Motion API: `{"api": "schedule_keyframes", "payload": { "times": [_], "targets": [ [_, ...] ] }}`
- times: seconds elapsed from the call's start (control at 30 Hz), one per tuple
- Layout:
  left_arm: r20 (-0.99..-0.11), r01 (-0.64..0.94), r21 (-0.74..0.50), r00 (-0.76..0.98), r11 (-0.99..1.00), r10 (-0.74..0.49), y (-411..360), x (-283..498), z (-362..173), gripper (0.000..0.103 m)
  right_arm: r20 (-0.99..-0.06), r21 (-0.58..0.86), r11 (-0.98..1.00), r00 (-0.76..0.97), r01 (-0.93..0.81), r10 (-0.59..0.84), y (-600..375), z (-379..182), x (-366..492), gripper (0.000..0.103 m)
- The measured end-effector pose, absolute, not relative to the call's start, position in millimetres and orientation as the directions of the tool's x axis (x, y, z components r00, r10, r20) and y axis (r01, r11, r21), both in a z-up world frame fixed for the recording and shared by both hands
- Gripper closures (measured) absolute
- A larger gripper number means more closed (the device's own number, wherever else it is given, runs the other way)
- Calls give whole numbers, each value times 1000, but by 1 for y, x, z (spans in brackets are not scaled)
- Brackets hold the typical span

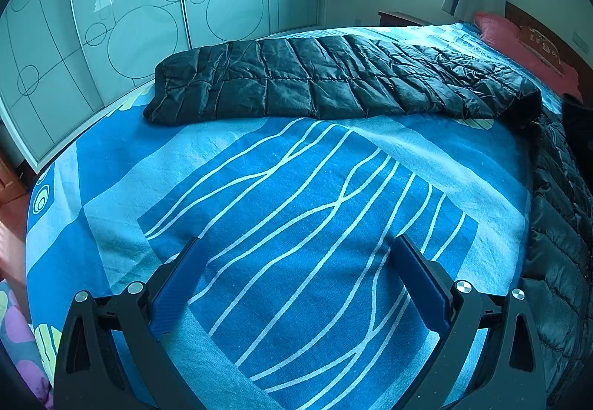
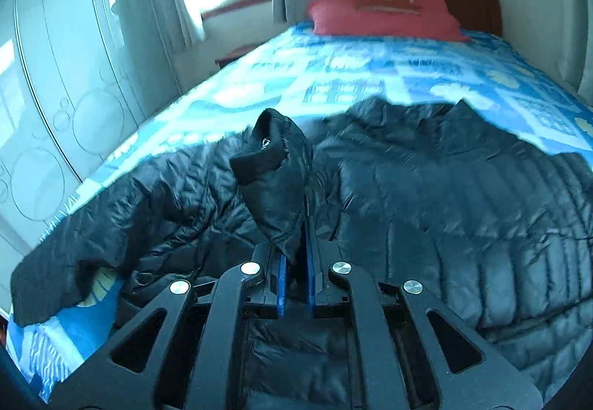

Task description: Fold large clothes

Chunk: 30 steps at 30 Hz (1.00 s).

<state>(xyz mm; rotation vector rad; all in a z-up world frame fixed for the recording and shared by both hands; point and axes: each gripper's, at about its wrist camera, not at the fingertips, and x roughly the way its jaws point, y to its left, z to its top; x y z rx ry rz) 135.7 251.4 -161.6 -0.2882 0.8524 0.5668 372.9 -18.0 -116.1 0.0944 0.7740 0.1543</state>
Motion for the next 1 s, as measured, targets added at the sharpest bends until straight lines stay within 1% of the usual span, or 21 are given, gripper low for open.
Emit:
{"api": "schedule_keyframes", "payload": {
  "times": [0.03,0.07,0.1,0.17,0.2,0.27,0.33,0.4,0.43,0.47,0.5,0.53,0.57,0.63,0.7,0.83,0.87,0.93,1.0],
  "targets": [
    [-775,-577,-17,523,816,354,251,136,-162,4,-710,136,985,683,-107,172,-16,-122,376,87],
    [-775,-577,-17,523,816,354,251,136,-162,4,-733,148,981,652,-126,194,-13,-127,379,76],
    [-775,-577,-18,524,816,353,252,136,-162,4,-740,158,977,638,-143,213,-12,-127,377,70],
    [-775,-577,-19,524,816,353,251,136,-162,4,-723,188,965,640,-182,262,-13,-121,365,39],
    [-775,-578,-18,523,816,353,251,136,-161,4,-710,196,960,647,-200,280,-16,-115,359,37],
    [-775,-578,-18,523,816,354,251,136,-161,4,-682,202,949,660,-244,315,-33,-98,338,37],
    [-775,-578,-17,523,816,354,251,136,-161,4,-657,208,946,681,-250,324,-61,-85,323,37],
    [-775,-578,-17,523,816,354,251,136,-162,4,-639,199,958,715,-205,285,-107,-72,312,39],
    [-775,-578,-17,523,816,355,250,136,-162,4,-637,196,966,727,-168,256,-132,-68,310,46],
    [-774,-578,-15,523,816,356,250,136,-162,4,-638,185,978,745,-98,195,-169,-64,308,54],
    [-774,-578,-12,522,816,358,251,136,-162,4,-640,176,984,755,-36,142,-198,-63,307,59],
    [-775,-578,-13,522,816,358,250,136,-162,4,-646,176,983,760,47,79,-234,-63,306,75],
    [-774,-578,-12,522,816,358,251,136,-162,4,-652,182,975,758,126,24,-269,-64,304,88],
    [-774,-578,-12,522,816,358,251,136,-162,4,-665,176,956,745,234,-60,-321,-72,299,90],
    [-774,-578,-12,522,816,358,250,136,-162,4,-699,166,946,710,279,-87,-351,-87,298,93],
    [-775,-579,-5,517,816,363,250,137,-162,4,-785,136,954,617,267,-61,-367,-132,302,96],
    [-775,-579,-4,517,815,363,250,137,-162,4,-794,129,958,606,256,-55,-367,-144,302,97],
    [-775,-579,-2,516,815,364,249,137,-162,4,-788,126,961,614,247,-54,-369,-146,302,97],
    [-775,-579,0,515,815,366,249,137,-162,4,-785,147,959,618,243,-37,-371,-134,300,97]
  ]
}}
